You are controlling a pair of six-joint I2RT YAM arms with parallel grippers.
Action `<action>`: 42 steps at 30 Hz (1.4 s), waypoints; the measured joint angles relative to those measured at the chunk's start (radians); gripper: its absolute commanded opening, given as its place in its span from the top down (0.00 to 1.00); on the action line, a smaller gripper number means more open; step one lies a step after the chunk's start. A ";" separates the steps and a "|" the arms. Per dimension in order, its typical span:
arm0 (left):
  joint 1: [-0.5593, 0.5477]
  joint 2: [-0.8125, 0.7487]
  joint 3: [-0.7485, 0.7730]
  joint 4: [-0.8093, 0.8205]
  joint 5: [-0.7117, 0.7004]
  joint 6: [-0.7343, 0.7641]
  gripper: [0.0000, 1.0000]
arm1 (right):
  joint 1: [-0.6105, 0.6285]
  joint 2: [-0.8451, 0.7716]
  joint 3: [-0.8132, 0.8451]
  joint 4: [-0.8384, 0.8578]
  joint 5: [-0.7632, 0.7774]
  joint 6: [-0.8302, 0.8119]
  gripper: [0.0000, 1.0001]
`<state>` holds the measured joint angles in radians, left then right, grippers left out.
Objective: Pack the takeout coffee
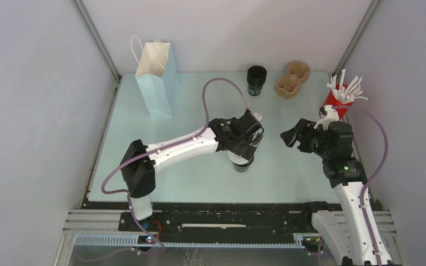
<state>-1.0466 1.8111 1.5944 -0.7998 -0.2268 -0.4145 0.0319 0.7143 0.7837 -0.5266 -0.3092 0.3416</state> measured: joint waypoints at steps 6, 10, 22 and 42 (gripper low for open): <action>0.000 0.017 0.011 -0.001 0.002 0.008 0.31 | 0.000 -0.008 -0.005 0.001 -0.026 0.000 0.14; 0.000 0.032 0.027 -0.003 0.004 0.016 0.30 | -0.001 -0.013 -0.005 0.002 -0.036 0.000 0.14; 0.000 0.063 0.033 -0.008 0.024 0.023 0.27 | -0.004 -0.017 -0.005 0.007 -0.046 -0.001 0.14; -0.023 0.087 0.173 -0.087 -0.006 0.032 0.27 | -0.003 -0.028 -0.012 0.007 -0.060 -0.001 0.15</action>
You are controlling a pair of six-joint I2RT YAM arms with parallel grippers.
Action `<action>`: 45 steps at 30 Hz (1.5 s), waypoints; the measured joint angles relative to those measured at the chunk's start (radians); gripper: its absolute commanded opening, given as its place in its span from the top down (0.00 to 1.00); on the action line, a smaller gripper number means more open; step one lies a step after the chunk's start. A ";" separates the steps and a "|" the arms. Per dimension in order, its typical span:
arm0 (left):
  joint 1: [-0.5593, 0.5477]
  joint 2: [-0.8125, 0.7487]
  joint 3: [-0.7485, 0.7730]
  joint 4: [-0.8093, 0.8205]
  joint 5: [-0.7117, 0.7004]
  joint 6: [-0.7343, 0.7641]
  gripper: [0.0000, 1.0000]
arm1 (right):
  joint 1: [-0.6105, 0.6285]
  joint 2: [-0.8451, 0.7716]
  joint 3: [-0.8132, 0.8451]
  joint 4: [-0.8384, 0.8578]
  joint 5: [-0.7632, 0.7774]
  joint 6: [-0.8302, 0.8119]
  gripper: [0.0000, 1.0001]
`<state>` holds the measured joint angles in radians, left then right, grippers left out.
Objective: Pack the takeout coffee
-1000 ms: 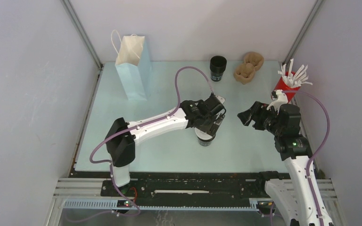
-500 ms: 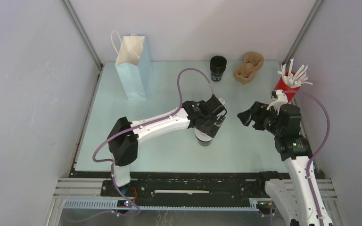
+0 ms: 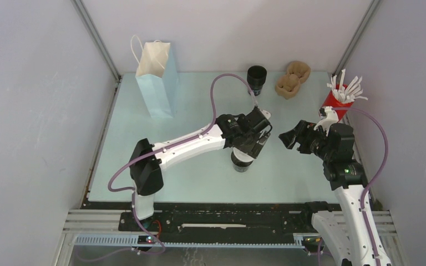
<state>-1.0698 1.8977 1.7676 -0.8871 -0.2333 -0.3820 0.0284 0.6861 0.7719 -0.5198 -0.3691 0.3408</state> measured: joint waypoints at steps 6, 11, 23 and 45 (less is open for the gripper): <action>-0.002 0.003 -0.002 -0.026 -0.002 0.000 0.25 | 0.000 -0.004 0.000 0.000 0.000 0.000 0.14; -0.002 0.005 -0.004 -0.040 0.000 0.000 0.24 | 0.000 -0.005 -0.001 0.000 -0.003 0.000 0.15; -0.002 0.042 -0.004 -0.044 0.001 0.000 0.23 | 0.000 -0.007 -0.001 0.000 -0.007 0.000 0.15; -0.021 0.061 -0.004 -0.069 -0.005 0.002 0.20 | 0.000 -0.008 -0.001 0.000 -0.008 0.000 0.15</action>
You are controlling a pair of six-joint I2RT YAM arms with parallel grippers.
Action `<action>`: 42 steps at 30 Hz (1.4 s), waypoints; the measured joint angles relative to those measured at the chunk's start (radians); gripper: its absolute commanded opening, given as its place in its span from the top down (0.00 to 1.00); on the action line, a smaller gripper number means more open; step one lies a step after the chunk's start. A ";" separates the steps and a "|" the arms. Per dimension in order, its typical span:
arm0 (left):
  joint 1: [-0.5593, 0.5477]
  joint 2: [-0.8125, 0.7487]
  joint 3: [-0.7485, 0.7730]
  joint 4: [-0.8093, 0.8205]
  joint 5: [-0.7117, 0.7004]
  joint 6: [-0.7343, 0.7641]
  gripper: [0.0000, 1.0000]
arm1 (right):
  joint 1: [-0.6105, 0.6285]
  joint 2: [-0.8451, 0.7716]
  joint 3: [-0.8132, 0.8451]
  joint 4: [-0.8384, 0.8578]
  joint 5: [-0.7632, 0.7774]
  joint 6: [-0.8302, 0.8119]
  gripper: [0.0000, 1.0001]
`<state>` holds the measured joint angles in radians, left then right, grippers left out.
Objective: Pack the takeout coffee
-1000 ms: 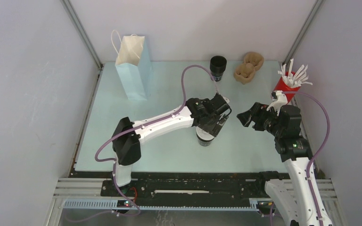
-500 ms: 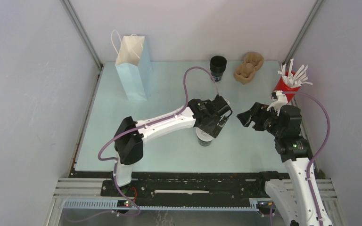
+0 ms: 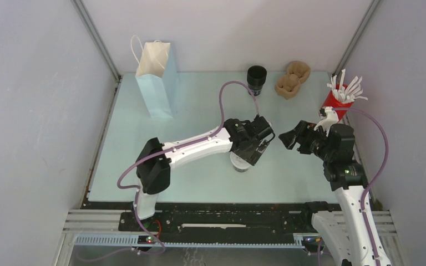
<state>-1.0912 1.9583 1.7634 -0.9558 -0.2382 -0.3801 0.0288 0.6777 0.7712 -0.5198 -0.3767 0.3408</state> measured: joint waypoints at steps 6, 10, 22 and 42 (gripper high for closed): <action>0.000 0.021 0.002 -0.009 -0.012 0.014 0.20 | 0.000 0.000 0.000 0.000 0.000 0.000 0.15; 0.000 0.021 0.002 -0.013 -0.027 0.016 0.20 | 0.001 0.000 0.000 0.000 0.000 0.000 0.15; 0.000 0.023 0.044 -0.061 -0.048 0.026 0.20 | 0.005 0.000 0.000 0.000 0.000 0.000 0.15; 0.003 0.045 0.064 -0.074 -0.058 0.041 0.18 | 0.005 -0.001 0.000 0.000 0.000 -0.001 0.15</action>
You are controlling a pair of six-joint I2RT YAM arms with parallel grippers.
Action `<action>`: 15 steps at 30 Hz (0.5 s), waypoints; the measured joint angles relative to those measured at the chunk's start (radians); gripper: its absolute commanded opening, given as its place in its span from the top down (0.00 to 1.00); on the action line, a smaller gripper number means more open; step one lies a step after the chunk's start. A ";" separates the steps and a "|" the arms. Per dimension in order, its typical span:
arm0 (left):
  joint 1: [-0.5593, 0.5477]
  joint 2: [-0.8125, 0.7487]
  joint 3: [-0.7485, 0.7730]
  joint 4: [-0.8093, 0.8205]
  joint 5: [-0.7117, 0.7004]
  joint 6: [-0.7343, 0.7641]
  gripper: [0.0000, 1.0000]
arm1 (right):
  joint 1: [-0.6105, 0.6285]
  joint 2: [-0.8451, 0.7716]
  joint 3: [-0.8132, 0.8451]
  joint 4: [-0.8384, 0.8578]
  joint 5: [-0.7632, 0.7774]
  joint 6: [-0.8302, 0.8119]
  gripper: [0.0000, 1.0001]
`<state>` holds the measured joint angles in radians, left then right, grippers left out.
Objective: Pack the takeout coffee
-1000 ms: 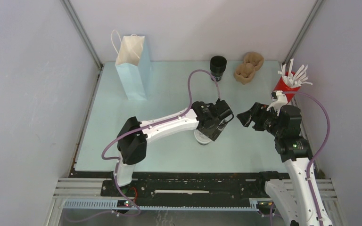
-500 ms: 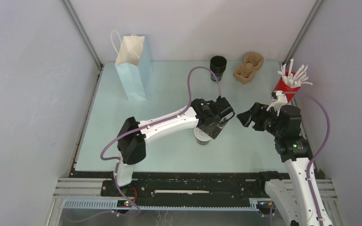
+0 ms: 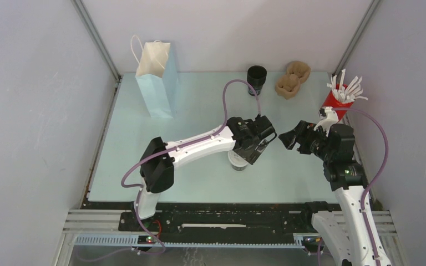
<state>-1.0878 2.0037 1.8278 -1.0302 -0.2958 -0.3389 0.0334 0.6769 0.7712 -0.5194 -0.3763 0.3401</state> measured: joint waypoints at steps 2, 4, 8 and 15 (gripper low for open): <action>0.002 0.000 0.000 0.001 0.000 0.000 0.18 | 0.000 0.000 0.000 0.000 0.000 0.000 0.15; 0.003 0.000 0.000 0.003 0.000 0.000 0.18 | 0.000 0.000 0.000 0.000 0.000 0.000 0.15; 0.006 0.000 0.000 0.004 -0.002 0.002 0.18 | 0.000 0.000 0.000 0.000 0.000 0.000 0.15; 0.011 0.002 0.000 0.004 -0.008 0.008 0.17 | 0.000 0.000 0.000 0.000 -0.001 0.000 0.15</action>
<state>-1.0767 2.0052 1.8278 -1.0260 -0.3038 -0.3313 0.0334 0.6769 0.7708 -0.5198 -0.3775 0.3401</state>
